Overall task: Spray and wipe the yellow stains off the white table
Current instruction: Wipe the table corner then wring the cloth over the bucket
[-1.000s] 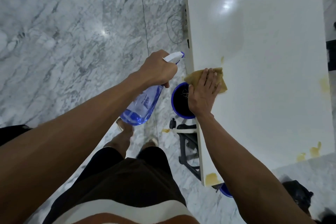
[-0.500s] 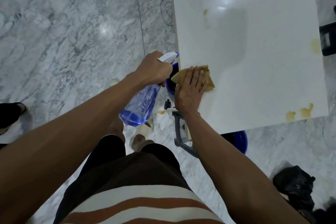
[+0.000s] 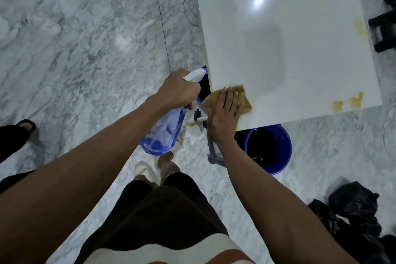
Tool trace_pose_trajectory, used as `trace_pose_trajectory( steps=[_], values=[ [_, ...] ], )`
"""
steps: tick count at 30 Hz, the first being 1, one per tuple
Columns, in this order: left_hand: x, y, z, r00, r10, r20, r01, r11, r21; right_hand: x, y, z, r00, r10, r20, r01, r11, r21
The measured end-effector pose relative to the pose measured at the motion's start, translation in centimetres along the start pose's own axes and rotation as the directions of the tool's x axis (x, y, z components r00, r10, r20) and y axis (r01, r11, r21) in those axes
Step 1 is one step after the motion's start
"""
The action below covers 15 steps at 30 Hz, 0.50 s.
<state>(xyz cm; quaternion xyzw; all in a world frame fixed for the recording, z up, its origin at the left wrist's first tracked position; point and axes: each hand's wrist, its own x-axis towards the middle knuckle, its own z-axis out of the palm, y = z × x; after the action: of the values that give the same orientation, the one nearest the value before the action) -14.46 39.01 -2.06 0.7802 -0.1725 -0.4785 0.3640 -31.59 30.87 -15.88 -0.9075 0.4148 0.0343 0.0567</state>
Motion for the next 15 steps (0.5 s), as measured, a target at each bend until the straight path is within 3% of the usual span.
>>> trace_pose_trajectory(
  steps=[15],
  values=[
    [-6.3,-6.3,0.1,0.999,-0.024,-0.036,0.024,1.000,0.015,-6.1,0.2,-0.2,0.988,0.071,0.134,-0.069,0.997,-0.021]
  ],
)
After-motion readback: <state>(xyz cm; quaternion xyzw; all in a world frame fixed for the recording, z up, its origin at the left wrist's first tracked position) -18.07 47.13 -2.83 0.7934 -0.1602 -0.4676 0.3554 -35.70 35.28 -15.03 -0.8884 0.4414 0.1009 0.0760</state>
